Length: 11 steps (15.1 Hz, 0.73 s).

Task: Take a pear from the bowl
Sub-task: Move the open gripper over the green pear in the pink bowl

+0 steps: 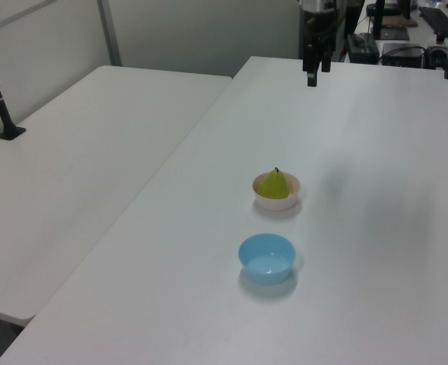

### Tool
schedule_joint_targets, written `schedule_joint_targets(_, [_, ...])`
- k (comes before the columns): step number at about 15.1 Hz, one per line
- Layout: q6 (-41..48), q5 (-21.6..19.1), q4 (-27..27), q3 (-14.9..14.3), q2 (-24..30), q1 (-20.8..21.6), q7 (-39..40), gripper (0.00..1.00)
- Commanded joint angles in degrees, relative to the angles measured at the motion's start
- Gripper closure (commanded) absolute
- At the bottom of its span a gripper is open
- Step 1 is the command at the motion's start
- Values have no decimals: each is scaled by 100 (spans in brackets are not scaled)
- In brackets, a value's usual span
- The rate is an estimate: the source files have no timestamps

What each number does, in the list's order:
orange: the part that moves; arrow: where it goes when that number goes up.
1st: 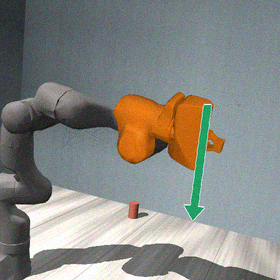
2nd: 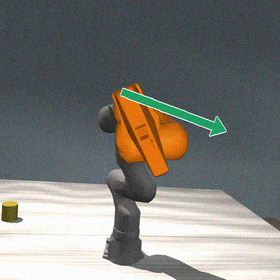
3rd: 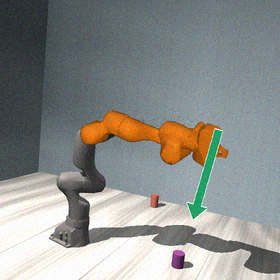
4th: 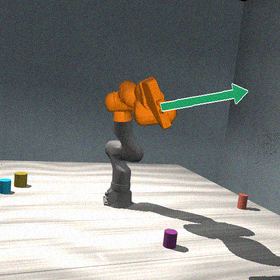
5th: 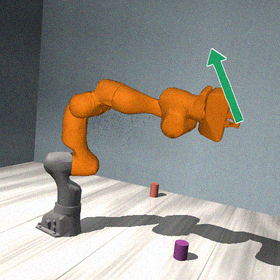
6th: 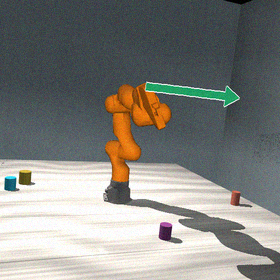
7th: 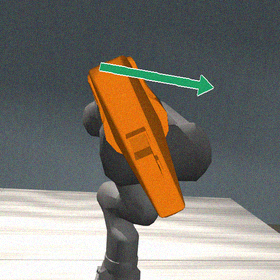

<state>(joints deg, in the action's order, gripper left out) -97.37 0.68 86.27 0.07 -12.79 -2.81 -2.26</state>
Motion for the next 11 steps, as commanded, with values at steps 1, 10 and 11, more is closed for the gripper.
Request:
schedule_joint_targets(1, [147, 125, 162, -16, 136, 26, 68, 0])
schedule_joint_targets(10, [52, 82, 119, -104, -118, 438, -2, 0])
schedule_joint_targets(11, [26, 82, 110, -156, -162, 613, -2, 0])
